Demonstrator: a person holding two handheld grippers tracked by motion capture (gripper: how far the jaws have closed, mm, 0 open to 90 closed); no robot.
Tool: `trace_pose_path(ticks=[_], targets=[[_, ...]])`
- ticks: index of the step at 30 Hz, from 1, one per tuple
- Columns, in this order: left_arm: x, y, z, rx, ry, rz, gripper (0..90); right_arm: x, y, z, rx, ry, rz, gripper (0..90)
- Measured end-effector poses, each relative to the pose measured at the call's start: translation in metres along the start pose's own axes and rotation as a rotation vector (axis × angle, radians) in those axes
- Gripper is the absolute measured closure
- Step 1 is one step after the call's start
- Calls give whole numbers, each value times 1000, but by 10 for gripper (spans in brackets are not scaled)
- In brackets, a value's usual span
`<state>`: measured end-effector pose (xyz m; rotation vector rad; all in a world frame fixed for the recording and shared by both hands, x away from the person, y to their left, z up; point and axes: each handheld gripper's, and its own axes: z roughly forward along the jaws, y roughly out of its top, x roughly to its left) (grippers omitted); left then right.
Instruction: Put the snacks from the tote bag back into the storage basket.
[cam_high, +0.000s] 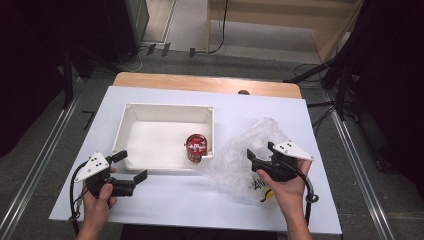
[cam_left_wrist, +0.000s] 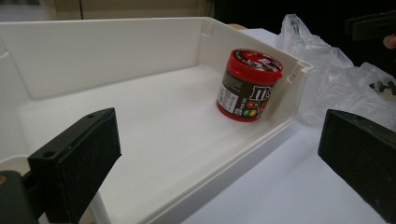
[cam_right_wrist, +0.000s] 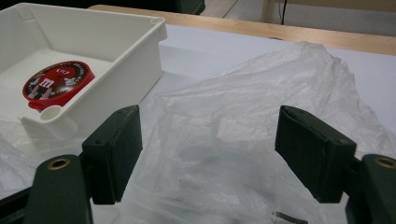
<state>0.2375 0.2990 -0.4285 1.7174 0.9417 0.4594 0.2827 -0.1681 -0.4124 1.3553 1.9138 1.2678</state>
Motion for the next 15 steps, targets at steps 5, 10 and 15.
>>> trace_pose_path(ticks=[5, 10, 15], targets=[[-1, -1, 1, 6, 0, 1, 0, -7, -4, -5, 0, -11, 13, 238], [-1, -1, 1, 10, 2, 7, 0, -15, -11, -11, 2, -25, 15, 237], [1, -2, 1, 16, 7, 6, 0, -26, -17, -17, 6, -35, 31, 237]])
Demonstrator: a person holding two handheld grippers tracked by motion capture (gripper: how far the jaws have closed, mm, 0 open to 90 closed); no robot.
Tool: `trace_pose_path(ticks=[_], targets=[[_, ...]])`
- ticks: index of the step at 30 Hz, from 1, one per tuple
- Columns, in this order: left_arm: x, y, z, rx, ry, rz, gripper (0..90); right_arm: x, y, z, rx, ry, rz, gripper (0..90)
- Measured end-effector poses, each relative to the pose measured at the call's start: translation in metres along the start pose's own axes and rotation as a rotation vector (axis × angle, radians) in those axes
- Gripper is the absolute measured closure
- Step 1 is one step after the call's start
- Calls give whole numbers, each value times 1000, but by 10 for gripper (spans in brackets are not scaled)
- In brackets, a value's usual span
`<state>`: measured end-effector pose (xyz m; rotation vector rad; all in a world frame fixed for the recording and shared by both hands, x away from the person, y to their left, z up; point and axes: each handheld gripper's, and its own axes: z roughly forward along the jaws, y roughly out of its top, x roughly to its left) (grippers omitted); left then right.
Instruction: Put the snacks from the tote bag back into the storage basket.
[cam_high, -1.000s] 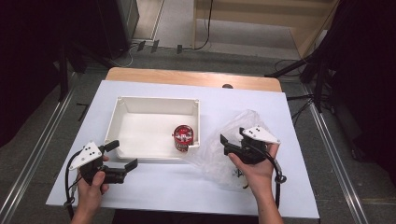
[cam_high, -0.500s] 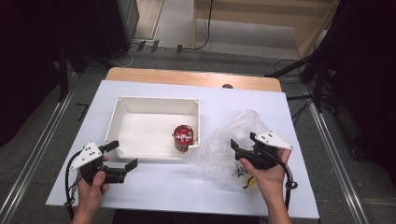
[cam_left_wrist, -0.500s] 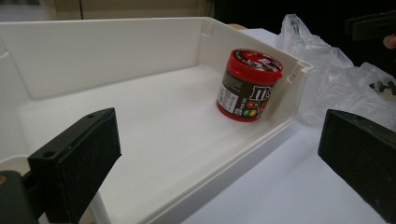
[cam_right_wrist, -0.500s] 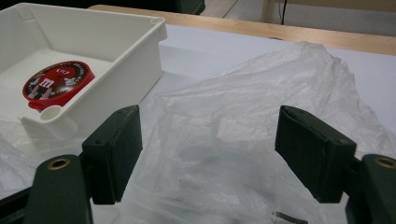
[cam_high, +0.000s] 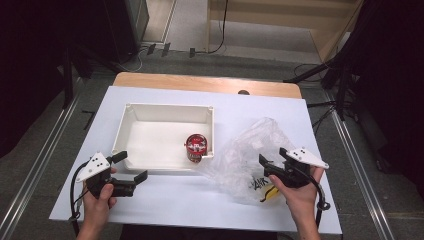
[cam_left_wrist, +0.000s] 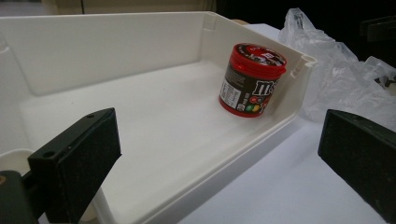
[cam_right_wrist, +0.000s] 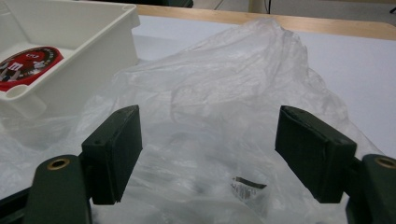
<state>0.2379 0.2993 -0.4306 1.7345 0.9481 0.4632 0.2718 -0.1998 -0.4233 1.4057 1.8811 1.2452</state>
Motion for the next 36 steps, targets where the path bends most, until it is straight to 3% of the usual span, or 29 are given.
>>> trace_pose_path(ticks=[11, 18, 22, 28, 36], targets=[[-2, -1, 1, 15, 11, 16, 0, -23, -18, -8, -2, -20, 27, 237], [0, -1, -1, 11, 22, 18, 0, -41, -25, -16, -20, -25, 72, 240], [4, -1, -2, 0, 8, 0, 0, -50, -29, -17, -17, -37, 75, 242], [1, 1, -2, -10, 2, 6, 0, -62, -35, -21, -23, -63, 95, 247], [1, 2, -2, -10, -5, 8, 0, -63, -39, -19, -13, -67, 96, 252]])
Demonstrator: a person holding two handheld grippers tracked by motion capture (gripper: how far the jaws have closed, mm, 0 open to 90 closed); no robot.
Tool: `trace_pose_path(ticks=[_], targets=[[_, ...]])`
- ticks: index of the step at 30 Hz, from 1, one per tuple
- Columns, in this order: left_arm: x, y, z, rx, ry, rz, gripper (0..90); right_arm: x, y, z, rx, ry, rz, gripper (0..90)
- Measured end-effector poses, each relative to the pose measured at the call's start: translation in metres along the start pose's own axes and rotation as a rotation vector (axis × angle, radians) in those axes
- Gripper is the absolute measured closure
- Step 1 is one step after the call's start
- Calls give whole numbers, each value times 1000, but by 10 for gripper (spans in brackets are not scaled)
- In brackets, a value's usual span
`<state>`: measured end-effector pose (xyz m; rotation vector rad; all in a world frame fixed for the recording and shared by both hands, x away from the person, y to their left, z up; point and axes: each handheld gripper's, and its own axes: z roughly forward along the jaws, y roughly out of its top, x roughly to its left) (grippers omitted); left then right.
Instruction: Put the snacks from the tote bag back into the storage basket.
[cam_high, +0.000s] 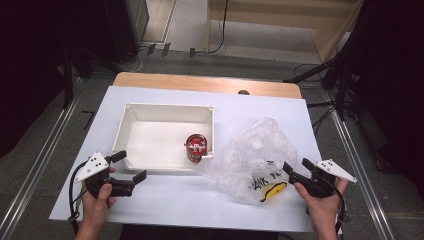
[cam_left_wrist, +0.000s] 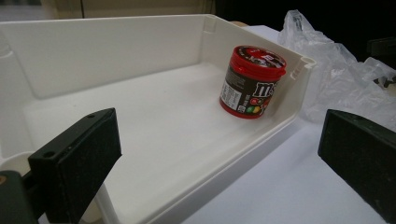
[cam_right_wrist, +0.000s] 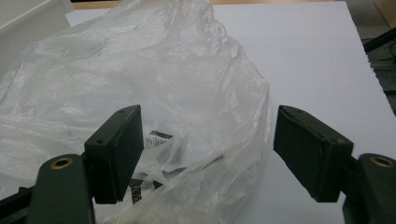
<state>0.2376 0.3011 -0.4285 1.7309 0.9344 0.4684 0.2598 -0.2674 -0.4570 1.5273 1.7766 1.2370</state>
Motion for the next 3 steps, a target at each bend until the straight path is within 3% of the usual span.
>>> trace_pose_path(ticks=[3], targets=[[0, 0, 1, 0, -2, 1, 0, 1, 0, -1, -4, -1, 5, 256]])
